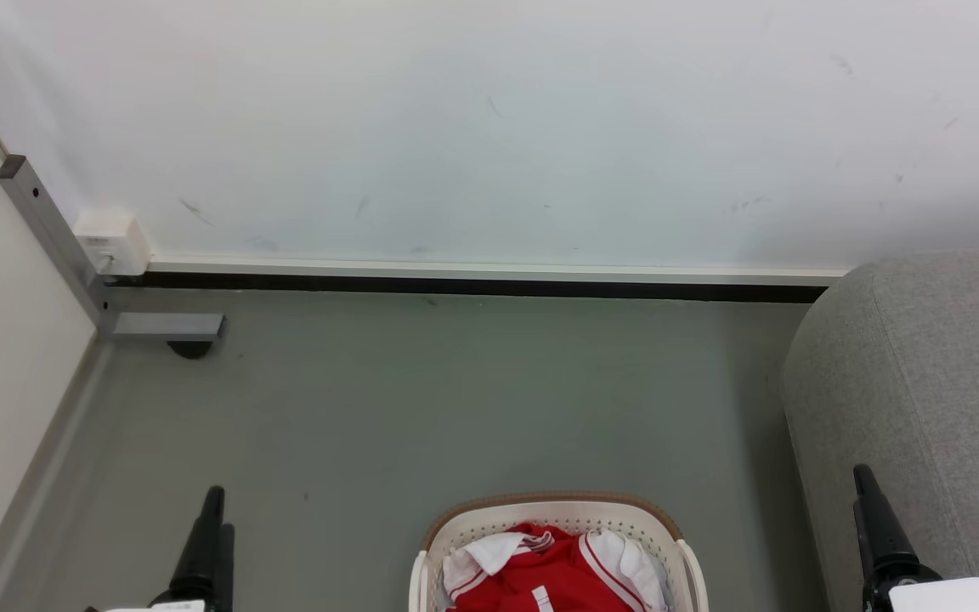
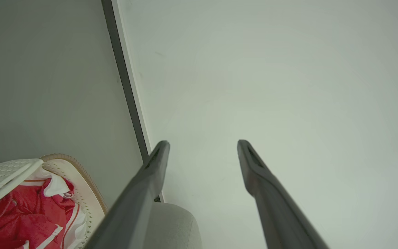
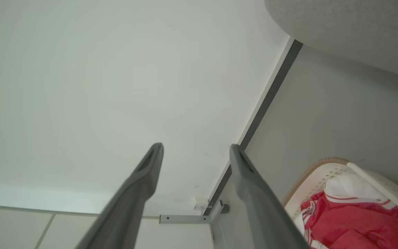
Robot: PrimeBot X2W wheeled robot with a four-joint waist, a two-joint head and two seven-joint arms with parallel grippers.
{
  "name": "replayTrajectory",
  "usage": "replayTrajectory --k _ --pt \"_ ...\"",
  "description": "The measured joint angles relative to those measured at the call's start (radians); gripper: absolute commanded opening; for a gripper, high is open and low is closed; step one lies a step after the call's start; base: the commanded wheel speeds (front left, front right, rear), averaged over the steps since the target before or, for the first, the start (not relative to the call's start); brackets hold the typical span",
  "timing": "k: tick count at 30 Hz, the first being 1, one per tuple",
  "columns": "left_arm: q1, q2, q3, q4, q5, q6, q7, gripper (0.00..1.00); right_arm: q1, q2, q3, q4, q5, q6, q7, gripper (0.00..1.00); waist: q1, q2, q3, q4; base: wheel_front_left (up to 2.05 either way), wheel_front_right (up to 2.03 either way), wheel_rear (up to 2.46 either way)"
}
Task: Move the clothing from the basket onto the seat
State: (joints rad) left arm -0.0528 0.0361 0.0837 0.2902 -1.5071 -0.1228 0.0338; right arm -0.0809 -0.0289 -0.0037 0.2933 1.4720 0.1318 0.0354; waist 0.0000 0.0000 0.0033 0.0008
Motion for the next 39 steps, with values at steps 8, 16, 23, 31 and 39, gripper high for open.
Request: replayTrajectory --k 8,16,23,31,39 --pt "0.002 0.000 0.014 -0.006 0.173 0.000 -0.032 1.00 0.000 -0.001 0.024 -0.003 -0.178 0.000 -0.031 1.00 0.0000 0.0000 0.000 0.005 0.00 0.00 0.00" --pt "0.012 0.000 0.022 -0.035 0.335 0.000 -0.062 1.00 -0.005 -0.003 0.034 -0.013 -0.382 0.000 -0.064 1.00 0.0000 0.0000 -0.002 0.008 0.00 0.00 0.00" --pt "0.020 0.001 0.022 -0.065 0.499 0.000 -0.087 1.00 -0.016 -0.004 0.047 -0.013 -0.592 0.000 -0.089 1.00 0.0000 0.0000 -0.005 0.009 0.00 0.00 0.00" --pt "0.031 0.002 0.010 -0.096 0.657 0.000 -0.115 1.00 -0.020 -0.005 0.056 -0.007 -0.774 0.000 -0.116 1.00 0.0000 0.0000 -0.005 0.008 0.00 0.00 0.00" --pt "0.040 0.008 0.004 -0.108 0.809 -0.001 -0.135 1.00 -0.029 -0.006 0.065 0.015 -0.914 0.000 -0.140 1.00 0.0000 0.0000 -0.005 0.005 0.00 0.00 0.00"
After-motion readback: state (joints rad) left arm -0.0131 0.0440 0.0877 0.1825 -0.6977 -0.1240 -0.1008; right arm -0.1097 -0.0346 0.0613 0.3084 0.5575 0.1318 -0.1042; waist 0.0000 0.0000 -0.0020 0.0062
